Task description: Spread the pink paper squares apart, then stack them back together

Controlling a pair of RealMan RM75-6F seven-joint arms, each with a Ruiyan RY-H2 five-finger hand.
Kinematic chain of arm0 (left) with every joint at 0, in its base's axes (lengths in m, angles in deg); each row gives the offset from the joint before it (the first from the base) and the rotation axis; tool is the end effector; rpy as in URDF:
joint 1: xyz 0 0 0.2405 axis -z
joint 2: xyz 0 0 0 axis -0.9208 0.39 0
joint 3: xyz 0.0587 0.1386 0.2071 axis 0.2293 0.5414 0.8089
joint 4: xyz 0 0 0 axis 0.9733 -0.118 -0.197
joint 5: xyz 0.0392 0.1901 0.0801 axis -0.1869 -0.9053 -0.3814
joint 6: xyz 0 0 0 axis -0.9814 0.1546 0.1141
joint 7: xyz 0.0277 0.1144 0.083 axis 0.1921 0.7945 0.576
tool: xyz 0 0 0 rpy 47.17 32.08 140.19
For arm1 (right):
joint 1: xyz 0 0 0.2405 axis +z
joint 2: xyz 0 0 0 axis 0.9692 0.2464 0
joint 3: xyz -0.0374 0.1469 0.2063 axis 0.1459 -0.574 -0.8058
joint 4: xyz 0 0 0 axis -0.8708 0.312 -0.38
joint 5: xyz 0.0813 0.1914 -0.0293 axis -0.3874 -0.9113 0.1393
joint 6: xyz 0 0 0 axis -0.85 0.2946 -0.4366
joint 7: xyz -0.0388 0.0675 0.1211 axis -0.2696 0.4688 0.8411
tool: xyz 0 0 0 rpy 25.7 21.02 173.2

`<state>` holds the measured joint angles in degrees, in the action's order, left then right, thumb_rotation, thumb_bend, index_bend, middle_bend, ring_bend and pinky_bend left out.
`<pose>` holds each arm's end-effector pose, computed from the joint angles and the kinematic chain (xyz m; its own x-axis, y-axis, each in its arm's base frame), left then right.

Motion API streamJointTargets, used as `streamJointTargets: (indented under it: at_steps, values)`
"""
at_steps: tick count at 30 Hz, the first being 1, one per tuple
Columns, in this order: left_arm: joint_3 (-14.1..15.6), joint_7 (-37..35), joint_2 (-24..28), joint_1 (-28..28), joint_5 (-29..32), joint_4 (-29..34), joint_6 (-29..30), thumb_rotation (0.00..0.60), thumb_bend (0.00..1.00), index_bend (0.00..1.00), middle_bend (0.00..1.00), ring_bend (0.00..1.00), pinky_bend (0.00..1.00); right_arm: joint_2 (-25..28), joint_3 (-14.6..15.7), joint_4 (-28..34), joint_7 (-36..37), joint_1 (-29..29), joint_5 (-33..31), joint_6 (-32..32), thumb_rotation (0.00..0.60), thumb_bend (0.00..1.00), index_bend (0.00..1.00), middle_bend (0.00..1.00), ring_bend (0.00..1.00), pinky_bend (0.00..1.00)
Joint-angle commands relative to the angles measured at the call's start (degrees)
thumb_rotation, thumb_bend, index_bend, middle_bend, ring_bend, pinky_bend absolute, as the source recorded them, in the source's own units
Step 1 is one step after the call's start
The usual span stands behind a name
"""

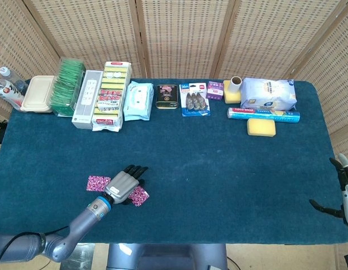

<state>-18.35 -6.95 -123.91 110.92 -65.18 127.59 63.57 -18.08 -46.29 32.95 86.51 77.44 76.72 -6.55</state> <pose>-0.1517 0.2707 -0.0557 0.6614 0.4033 0.6324 0.7236 -0.5649 -0.3966 -0.3040 -0.1745 0.2081 0.2379 0.0459 0.9702 -0.9664 0.1109 0.2317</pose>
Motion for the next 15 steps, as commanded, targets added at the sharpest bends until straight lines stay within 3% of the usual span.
streamJointTargets:
  at_steps: [1, 15]
  values:
    - [0.0, 1.4, -0.1, 0.2, 1.4, 0.6, 0.8, 0.600, 0.24, 0.37, 0.00, 0.00, 0.07, 0.0, 0.0, 0.0, 0.0, 0.0, 0.0, 0.0, 0.600, 0.00, 0.06, 0.00, 0.00, 0.00]
    - [0.3, 4.2, 0.0, 0.9, 4.6, 1.8, 2.0, 0.600, 0.24, 0.31, 0.00, 0.00, 0.07, 0.0, -0.1, 0.1, -0.1, 0.0, -0.1, 0.0, 0.600, 0.00, 0.06, 0.00, 0.00, 0.00]
